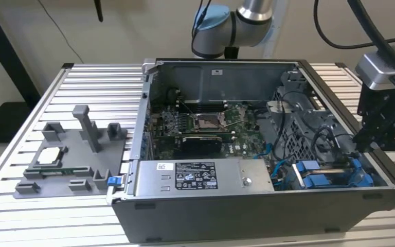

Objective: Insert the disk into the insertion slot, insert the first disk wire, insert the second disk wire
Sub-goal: 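Insert the first disk wire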

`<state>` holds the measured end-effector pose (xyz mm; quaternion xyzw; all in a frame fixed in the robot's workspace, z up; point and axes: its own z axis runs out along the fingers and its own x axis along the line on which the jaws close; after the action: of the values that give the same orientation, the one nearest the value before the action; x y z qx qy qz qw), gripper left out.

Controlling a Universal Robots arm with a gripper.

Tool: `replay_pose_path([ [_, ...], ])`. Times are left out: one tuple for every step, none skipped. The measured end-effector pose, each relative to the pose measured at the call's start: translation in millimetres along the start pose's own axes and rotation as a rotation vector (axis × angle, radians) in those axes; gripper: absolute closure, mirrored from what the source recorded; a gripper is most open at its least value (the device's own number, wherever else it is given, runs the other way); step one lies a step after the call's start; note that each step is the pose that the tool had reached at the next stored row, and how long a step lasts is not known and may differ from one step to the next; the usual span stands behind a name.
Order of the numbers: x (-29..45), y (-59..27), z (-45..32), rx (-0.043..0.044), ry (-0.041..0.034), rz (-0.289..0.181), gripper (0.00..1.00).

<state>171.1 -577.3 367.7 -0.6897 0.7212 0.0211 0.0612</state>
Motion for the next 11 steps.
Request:
replay_pose_path([
  [0.0, -0.8, 0.3, -0.0001, -0.0038, 0.001, 0.0],
  [0.0, -1.3, 0.7, -0.0003, -0.0111, 0.003, 0.0],
  [0.1, -1.4, 1.3, -0.0002, -0.0183, 0.006, 0.0],
  [0.2, -1.4, 1.9, 0.0001, -0.0228, 0.011, 0.0],
  [0.2, -1.4, 2.7, 0.0005, -0.0242, 0.017, 0.0],
  [0.3, -1.4, 3.4, 0.0009, -0.0245, 0.024, 0.0],
  [0.4, -1.4, 4.1, 0.0011, -0.0248, 0.031, 0.0],
  [0.5, -1.4, 4.8, 0.0013, -0.0247, 0.039, 0.0],
  [0.5, -1.4, 5.3, 0.0013, -0.0246, 0.047, 0.0],
  [0.5, -1.3, 5.5, 0.0015, -0.0246, 0.054, 0.0],
  [0.4, -1.3, 5.5, 0.002, -0.0252, 0.06, 1.0],
])
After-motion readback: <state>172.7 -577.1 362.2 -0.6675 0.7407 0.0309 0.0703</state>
